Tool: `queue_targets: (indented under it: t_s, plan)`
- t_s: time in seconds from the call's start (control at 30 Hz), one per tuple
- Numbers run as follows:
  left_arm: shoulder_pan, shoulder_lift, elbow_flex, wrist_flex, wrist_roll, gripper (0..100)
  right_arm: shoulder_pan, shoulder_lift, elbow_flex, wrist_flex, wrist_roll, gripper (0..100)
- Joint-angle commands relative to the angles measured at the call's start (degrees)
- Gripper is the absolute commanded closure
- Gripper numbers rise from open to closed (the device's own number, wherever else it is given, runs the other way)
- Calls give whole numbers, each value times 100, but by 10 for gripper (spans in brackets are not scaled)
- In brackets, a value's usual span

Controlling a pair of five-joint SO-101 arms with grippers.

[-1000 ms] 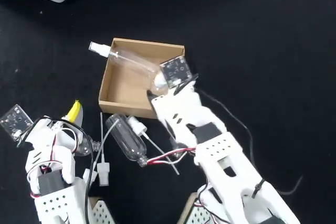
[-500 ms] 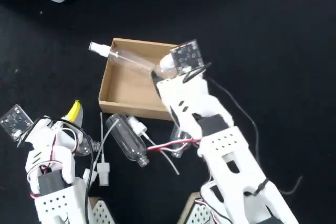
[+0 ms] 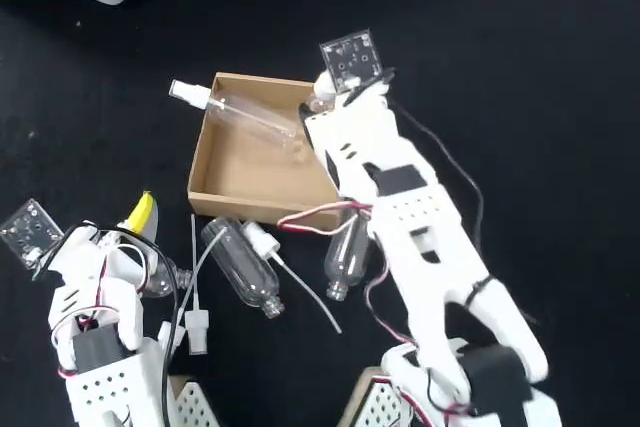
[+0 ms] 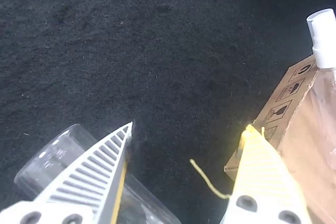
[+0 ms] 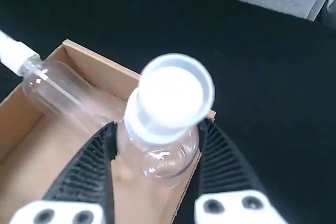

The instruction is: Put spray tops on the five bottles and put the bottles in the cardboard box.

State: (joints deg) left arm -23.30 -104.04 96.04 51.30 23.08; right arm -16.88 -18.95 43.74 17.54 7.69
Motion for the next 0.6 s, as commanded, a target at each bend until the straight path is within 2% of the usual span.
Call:
queue_targets:
  t_s: [0.0,0.23,0.57]
  plan:
    - [4,-53,136,53,-44,701,185,180,-453,-519,26,949]
    - [4,-53,136,53,-44,701,202,910,-549,-1213,53,951]
    - [4,-53,136,53,-44,701,211,1560,-1051,-1257,53,949]
